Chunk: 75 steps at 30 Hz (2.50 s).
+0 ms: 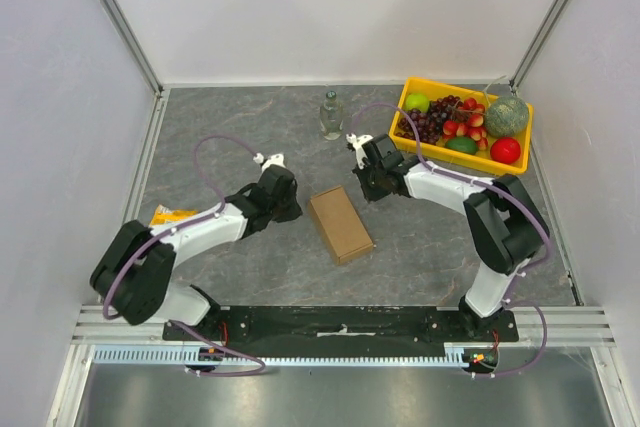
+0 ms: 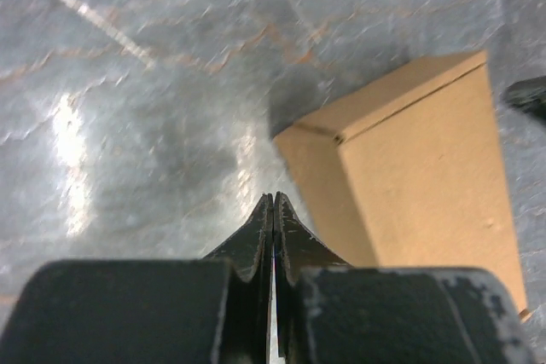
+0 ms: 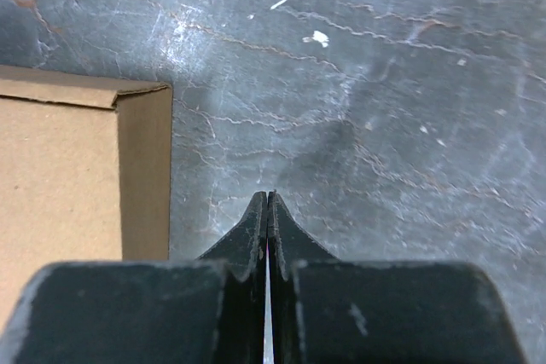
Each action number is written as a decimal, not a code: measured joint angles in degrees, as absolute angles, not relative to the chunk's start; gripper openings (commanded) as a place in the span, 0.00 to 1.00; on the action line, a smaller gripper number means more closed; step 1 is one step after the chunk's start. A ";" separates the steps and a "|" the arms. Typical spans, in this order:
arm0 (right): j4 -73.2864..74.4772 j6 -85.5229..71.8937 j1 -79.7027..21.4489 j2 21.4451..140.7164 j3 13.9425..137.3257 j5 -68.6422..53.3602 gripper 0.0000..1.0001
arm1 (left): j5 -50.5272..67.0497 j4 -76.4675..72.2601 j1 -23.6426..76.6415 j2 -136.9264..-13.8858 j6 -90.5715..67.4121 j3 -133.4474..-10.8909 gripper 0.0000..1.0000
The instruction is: Fold the paper box
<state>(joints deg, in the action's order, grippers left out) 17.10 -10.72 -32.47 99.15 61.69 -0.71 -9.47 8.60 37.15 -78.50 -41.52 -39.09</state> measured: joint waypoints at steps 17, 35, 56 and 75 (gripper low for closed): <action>14.48 -6.15 -32.47 104.75 63.20 -9.85 0.00 | -6.98 6.17 36.75 -90.98 -38.54 -45.10 0.02; 12.62 -7.55 -32.12 104.75 61.30 -19.11 0.00 | -4.32 3.77 36.36 -96.95 -38.04 -49.50 0.02; 11.07 -19.81 -31.92 84.77 39.64 -4.64 0.00 | -6.85 4.23 39.99 -73.32 -39.83 -27.14 0.02; 4.64 -34.00 -43.05 74.65 27.83 -10.35 0.00 | -7.70 -3.97 57.82 -79.40 -50.57 -28.12 0.02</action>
